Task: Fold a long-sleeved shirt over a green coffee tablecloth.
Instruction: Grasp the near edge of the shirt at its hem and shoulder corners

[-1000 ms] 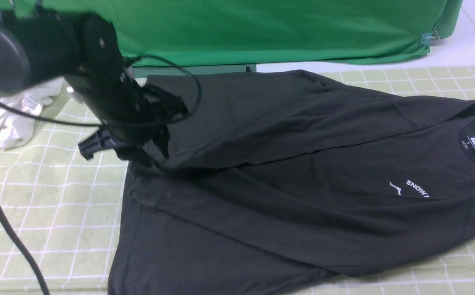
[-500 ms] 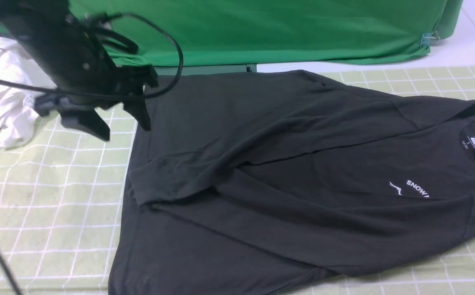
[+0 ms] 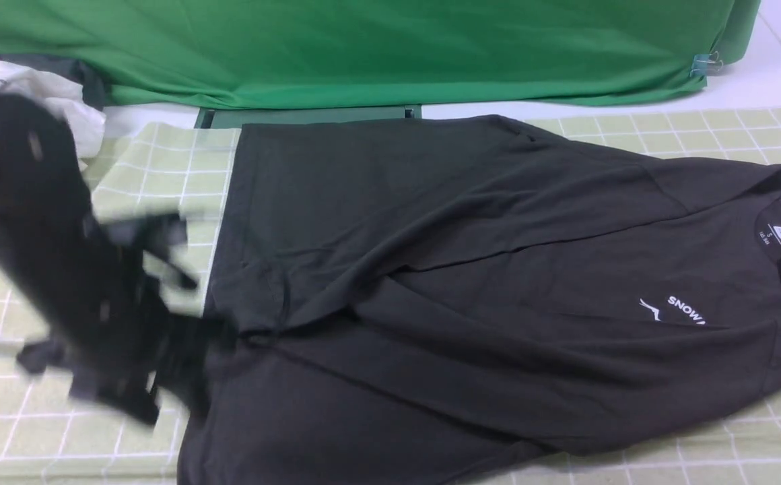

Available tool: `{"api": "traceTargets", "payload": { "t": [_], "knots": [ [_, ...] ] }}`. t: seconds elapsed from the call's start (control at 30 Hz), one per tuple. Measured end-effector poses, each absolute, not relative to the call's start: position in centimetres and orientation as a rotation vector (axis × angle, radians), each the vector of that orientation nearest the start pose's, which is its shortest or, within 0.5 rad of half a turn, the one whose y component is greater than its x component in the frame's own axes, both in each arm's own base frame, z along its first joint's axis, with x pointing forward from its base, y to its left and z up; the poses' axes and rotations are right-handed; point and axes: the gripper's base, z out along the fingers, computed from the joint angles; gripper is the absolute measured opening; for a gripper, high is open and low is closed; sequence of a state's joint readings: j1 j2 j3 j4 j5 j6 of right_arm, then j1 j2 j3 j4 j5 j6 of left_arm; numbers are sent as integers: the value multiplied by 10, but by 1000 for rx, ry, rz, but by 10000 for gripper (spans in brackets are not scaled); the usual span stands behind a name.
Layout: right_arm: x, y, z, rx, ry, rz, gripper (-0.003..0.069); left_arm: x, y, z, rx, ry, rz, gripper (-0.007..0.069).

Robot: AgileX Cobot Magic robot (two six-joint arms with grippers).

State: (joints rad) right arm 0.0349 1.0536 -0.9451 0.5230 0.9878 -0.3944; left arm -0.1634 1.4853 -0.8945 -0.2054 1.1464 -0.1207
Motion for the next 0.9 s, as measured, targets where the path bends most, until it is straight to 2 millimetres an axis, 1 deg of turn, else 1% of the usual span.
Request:
{"api": "traceTargets", "payload": {
  "t": [0.13, 0.23, 0.27, 0.4, 0.53, 0.67, 0.73, 0.83, 0.9],
  "knots": [
    [190, 56, 337, -395, 2436, 540, 170, 217, -52, 189, -130, 3248, -262, 299],
    [189, 60, 338, -420, 2431, 546, 170, 213, -53, 180, -168, 3227, -286, 298],
    [188, 61, 338, -432, 2426, 545, 170, 211, -53, 175, -189, 3217, -297, 297],
    [189, 62, 338, -437, 2418, 536, 169, 209, -53, 169, -213, 3195, -307, 297],
    [190, 61, 338, -435, 2412, 525, 167, 209, -56, 166, -256, 3161, -365, 297],
    [190, 61, 338, -431, 2406, 520, 167, 207, -62, 162, -240, 3165, -395, 295],
    [191, 63, 339, -436, 2396, 518, 155, 204, -67, 155, -203, 3206, -385, 279],
    [190, 64, 339, -448, 2393, 520, 143, 205, -70, 153, -167, 3217, -368, 252],
    [190, 66, 339, -461, 2391, 523, 139, 205, -71, 152, -135, 3218, -360, 208]
  ]
}}
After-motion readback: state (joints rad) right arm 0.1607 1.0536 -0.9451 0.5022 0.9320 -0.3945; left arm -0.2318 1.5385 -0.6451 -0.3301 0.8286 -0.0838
